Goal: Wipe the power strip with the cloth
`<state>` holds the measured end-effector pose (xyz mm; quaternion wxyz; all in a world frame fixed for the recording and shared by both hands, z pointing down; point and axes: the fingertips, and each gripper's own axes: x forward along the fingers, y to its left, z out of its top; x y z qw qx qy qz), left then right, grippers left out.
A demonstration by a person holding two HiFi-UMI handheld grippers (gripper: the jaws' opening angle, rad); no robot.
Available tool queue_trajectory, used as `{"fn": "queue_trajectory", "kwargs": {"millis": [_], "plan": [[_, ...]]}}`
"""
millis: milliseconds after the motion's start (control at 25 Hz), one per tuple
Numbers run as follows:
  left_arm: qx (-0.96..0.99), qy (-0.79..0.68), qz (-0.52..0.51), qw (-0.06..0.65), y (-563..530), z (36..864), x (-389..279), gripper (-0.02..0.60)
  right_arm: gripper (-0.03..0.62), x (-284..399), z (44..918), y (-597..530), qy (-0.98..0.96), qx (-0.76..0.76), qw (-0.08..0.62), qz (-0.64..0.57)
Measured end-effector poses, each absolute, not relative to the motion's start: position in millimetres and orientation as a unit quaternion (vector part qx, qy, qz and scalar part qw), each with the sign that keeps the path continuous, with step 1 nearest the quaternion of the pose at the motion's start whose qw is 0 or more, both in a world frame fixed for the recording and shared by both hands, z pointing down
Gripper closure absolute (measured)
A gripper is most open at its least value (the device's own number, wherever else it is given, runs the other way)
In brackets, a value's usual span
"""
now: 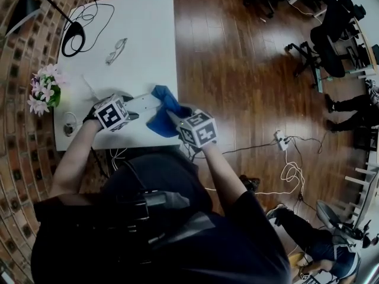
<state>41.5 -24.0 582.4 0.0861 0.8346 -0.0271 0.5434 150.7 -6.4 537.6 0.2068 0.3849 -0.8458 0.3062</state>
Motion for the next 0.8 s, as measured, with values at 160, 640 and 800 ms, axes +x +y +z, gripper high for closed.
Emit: {"fn": "queue_trajectory", "kwargs": {"millis": [160, 640, 800], "plan": [[0.822, -0.040, 0.563, 0.077, -27, 601, 38, 0.284, 0.534, 150, 535, -9, -0.856, 0.365, 0.211, 0.299], [0.775, -0.138, 0.594, -0.167, -76, 603, 12, 0.292, 0.534, 148, 520, -34, -0.868, 0.357, 0.222, 0.264], [0.755, -0.160, 0.582, -0.256, -77, 600, 8, 0.293, 0.531, 127, 504, -61, -0.878, 0.360, 0.222, 0.225]]}}
